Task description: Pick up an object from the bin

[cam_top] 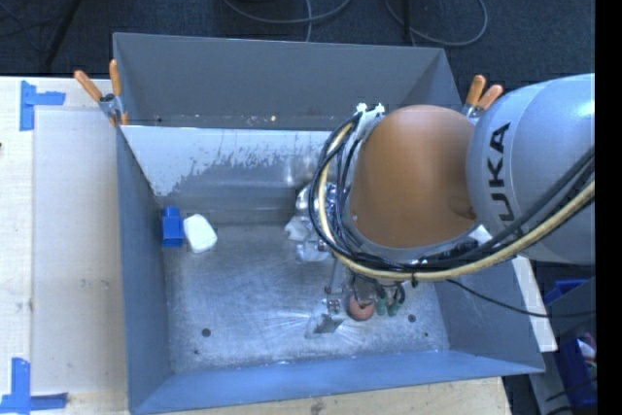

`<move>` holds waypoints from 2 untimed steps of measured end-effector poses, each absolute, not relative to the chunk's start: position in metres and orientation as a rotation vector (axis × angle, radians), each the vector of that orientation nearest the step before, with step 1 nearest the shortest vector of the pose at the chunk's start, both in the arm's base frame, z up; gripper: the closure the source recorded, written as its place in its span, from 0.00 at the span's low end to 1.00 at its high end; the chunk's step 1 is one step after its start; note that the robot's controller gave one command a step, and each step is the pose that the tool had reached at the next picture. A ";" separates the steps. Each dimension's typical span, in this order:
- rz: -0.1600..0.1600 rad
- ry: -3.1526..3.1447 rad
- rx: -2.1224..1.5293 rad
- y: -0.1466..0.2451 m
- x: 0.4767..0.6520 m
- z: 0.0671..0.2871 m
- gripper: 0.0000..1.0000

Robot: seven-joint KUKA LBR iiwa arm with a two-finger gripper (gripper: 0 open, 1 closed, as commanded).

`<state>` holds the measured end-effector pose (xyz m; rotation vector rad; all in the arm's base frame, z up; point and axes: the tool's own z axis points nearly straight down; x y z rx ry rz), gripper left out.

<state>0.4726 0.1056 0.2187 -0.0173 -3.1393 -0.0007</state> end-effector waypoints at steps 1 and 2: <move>-0.001 -3.139 -0.018 0.106 0.473 0.219 1.00; -0.001 -3.139 -0.019 0.106 0.473 0.219 1.00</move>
Offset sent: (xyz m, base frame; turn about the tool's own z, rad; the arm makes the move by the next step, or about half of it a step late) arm 0.0000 0.0000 0.0000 0.0000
